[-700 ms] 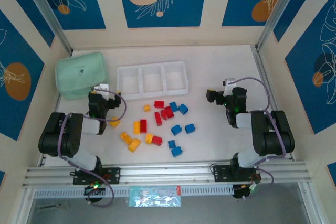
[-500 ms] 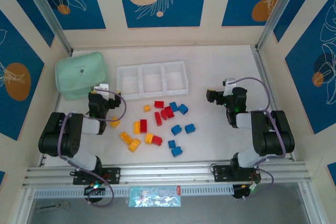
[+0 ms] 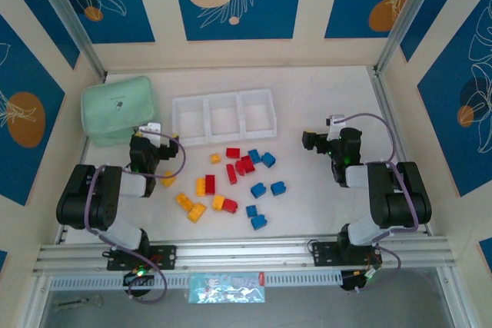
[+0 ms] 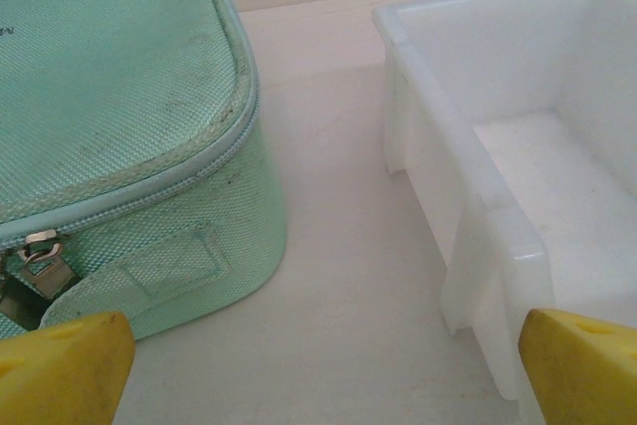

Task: Sort the legos into containers by color
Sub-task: Pick up the lego from the middle-left of the table.

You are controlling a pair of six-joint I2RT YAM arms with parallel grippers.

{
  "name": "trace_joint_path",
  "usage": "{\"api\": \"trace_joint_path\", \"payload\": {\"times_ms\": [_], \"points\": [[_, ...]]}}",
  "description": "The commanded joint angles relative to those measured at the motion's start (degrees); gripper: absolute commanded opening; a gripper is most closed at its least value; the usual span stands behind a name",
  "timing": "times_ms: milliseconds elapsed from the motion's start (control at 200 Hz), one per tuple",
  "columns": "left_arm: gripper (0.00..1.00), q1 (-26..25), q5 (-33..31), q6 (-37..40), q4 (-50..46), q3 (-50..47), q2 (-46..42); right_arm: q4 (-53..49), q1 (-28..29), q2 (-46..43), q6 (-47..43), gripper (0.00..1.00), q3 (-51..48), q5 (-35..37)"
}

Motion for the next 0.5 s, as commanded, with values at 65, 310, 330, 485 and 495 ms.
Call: {"api": "trace_joint_path", "payload": {"times_ms": [65,310,330,485,495], "points": [[0.99,-0.21,0.76,0.17,-0.21,1.15,0.2,1.29,-0.26,-0.36,-0.88,0.99,0.4,0.23],[0.99,-0.13,-1.58,-0.61,0.32,0.89,0.24,1.07,-0.69,-0.45,-0.57,0.99,0.43,-0.74],[0.99,-0.2,-1.58,-0.59,0.39,0.89,0.21,1.11,-0.71,-0.45,-0.57,0.99,0.33,-0.66],[0.99,-0.21,-2.83,-1.11,0.88,0.29,-0.72,0.43,-0.89,-1.48,-0.05,0.99,0.38,-0.26],[0.99,-0.21,-2.92,-1.11,0.92,0.17,-0.89,0.38,-0.89,-1.74,-0.05,0.99,0.33,-0.23]]}}
